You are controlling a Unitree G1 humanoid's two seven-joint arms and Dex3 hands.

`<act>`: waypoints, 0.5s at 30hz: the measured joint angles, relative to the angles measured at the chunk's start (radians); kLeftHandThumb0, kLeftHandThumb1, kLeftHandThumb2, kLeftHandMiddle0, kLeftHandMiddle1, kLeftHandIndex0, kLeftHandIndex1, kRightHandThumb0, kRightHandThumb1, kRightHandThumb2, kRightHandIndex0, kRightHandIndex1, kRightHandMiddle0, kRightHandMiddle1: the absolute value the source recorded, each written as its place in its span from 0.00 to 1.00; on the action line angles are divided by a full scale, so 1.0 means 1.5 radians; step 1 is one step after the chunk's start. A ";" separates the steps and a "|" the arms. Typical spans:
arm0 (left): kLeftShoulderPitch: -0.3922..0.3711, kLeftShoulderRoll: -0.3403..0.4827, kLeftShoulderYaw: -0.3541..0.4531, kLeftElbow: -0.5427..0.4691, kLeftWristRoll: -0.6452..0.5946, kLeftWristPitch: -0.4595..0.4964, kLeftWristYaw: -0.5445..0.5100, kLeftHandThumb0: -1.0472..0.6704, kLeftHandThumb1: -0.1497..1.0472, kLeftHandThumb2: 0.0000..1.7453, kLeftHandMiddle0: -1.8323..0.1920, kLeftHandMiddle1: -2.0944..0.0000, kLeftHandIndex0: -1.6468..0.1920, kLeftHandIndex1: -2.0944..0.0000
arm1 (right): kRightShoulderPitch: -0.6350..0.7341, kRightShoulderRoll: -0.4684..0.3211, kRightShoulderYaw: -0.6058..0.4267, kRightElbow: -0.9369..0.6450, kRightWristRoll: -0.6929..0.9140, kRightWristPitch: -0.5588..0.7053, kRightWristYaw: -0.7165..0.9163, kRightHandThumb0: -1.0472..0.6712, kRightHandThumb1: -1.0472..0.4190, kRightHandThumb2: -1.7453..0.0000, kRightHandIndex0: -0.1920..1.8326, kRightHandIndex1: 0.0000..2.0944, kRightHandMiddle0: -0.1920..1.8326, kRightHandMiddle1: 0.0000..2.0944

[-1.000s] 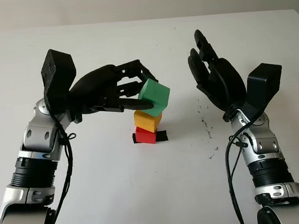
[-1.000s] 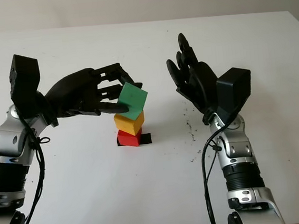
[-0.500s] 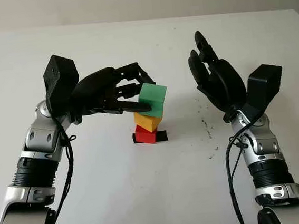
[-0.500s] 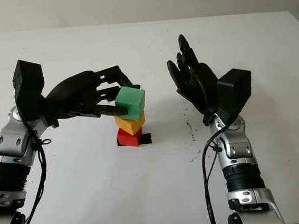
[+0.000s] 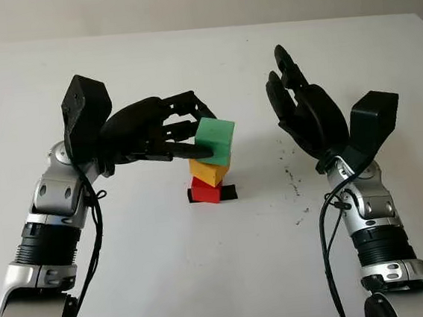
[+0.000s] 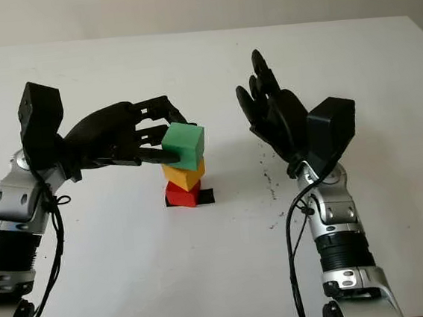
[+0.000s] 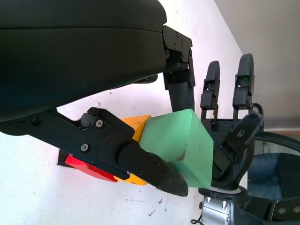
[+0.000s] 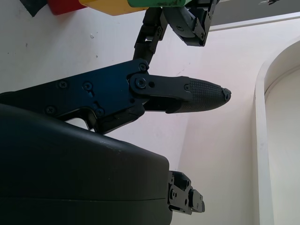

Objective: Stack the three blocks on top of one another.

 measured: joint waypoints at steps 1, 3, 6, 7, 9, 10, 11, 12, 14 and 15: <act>0.000 0.000 0.000 -0.001 0.000 0.000 0.000 0.37 0.96 0.03 0.81 0.98 0.76 0.18 | 0.000 0.000 0.000 0.000 -0.001 0.000 -0.001 0.21 0.00 0.73 0.00 0.00 0.00 0.02; 0.000 0.001 0.000 -0.001 0.000 0.000 -0.001 0.38 0.96 0.03 0.82 0.98 0.77 0.17 | 0.000 0.000 0.000 0.000 -0.001 0.000 -0.001 0.22 0.00 0.73 0.00 0.00 0.00 0.02; 0.000 0.002 0.000 -0.002 -0.002 0.000 -0.002 0.38 0.95 0.03 0.83 0.98 0.81 0.15 | 0.000 0.000 0.000 0.000 -0.001 0.000 0.000 0.21 0.00 0.73 0.00 0.00 0.00 0.02; 0.000 0.003 0.000 -0.002 -0.003 0.004 -0.003 0.38 0.95 0.03 0.83 0.98 0.82 0.14 | 0.000 0.000 0.000 0.000 -0.001 0.000 0.000 0.21 0.00 0.73 0.00 0.00 0.00 0.02; 0.000 0.004 0.000 -0.004 -0.005 0.011 -0.003 0.38 0.94 0.03 0.83 0.98 0.84 0.14 | 0.000 0.000 0.000 0.000 -0.002 0.001 -0.001 0.21 0.00 0.74 0.00 0.00 0.00 0.02; 0.000 0.005 0.000 -0.004 -0.005 0.014 -0.003 0.38 0.94 0.03 0.83 0.98 0.84 0.14 | 0.000 0.000 0.000 0.000 -0.002 0.002 -0.001 0.21 0.00 0.74 0.00 0.00 0.00 0.02; 0.000 0.006 0.000 -0.004 -0.006 0.016 -0.003 0.38 0.94 0.03 0.84 0.98 0.85 0.14 | 0.000 0.000 0.000 0.000 -0.002 0.002 -0.001 0.21 0.00 0.74 0.00 0.00 0.00 0.02; 0.000 0.007 0.000 -0.004 -0.006 0.017 -0.004 0.38 0.94 0.03 0.84 0.98 0.85 0.15 | 0.000 0.000 0.000 0.000 -0.001 0.002 -0.001 0.21 0.00 0.74 0.00 0.00 0.00 0.02; 0.000 0.007 0.000 -0.004 -0.007 0.017 -0.006 0.38 0.94 0.03 0.84 0.98 0.85 0.15 | 0.000 0.000 0.000 0.000 -0.001 0.002 0.001 0.21 0.00 0.73 0.00 0.00 0.00 0.02; 0.000 0.007 0.000 -0.004 -0.009 0.017 -0.006 0.38 0.94 0.03 0.84 0.98 0.85 0.15 | 0.000 0.000 0.000 0.000 -0.001 0.002 0.001 0.22 0.00 0.73 0.00 0.00 0.00 0.02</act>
